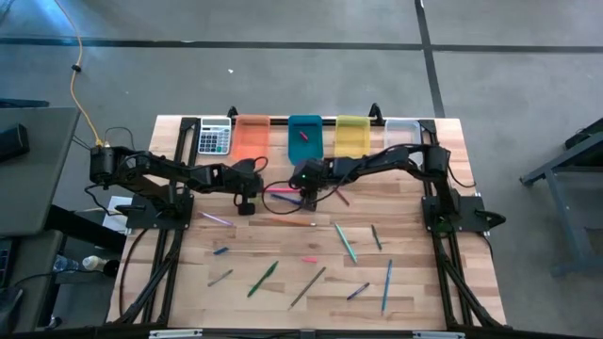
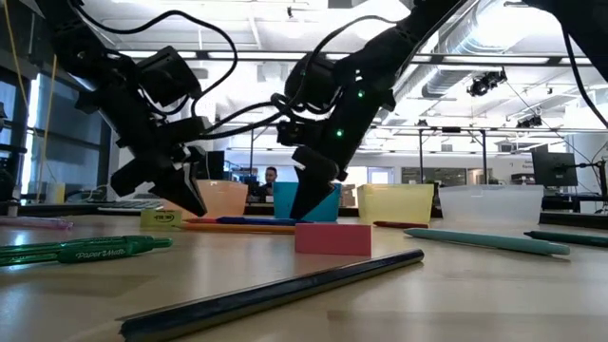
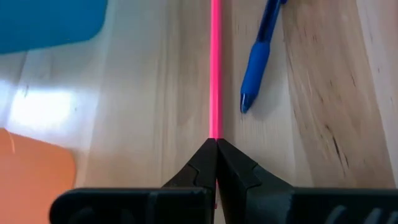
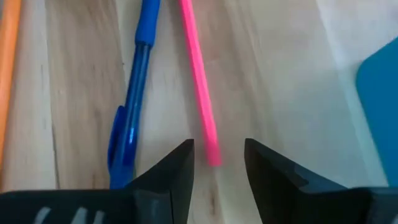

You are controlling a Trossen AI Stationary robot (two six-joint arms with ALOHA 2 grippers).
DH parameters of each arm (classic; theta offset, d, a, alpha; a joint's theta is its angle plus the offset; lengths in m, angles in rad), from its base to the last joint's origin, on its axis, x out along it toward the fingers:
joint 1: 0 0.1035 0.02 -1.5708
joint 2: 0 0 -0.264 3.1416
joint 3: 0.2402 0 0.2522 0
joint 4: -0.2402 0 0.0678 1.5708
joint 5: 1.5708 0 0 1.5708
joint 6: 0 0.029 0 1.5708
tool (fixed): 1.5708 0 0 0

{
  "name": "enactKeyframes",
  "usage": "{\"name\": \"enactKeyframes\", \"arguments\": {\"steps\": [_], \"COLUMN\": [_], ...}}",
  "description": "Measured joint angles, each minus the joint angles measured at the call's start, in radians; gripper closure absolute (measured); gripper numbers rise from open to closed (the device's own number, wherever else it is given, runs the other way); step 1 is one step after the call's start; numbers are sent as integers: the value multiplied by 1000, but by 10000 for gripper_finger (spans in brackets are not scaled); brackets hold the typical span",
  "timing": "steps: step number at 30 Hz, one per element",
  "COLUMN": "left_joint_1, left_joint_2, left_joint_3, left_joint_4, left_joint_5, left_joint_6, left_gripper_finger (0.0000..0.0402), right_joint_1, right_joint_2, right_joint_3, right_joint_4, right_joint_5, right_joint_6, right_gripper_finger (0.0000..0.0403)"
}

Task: Sort crayons/erasers/pens/pencils in bins
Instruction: Put the pink pencil into the transparent bin

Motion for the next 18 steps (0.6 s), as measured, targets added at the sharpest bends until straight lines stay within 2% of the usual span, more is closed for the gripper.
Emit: {"name": "enactKeyframes", "arguments": {"steps": [13,18], "left_joint_1": [0,0], "left_joint_2": [0,0], "left_joint_3": [0,0], "left_joint_4": [12,12], "left_joint_5": [8,-11], "left_joint_6": [-8,-27], "left_gripper_finger": [401,398], "right_joint_1": [-5,-5], "right_joint_2": [6,19], "right_joint_3": [-21,-26], "right_joint_4": [12,32], "right_joint_5": [6,-7], "right_joint_6": [-17,-24], "right_gripper_finger": [270,299]}}
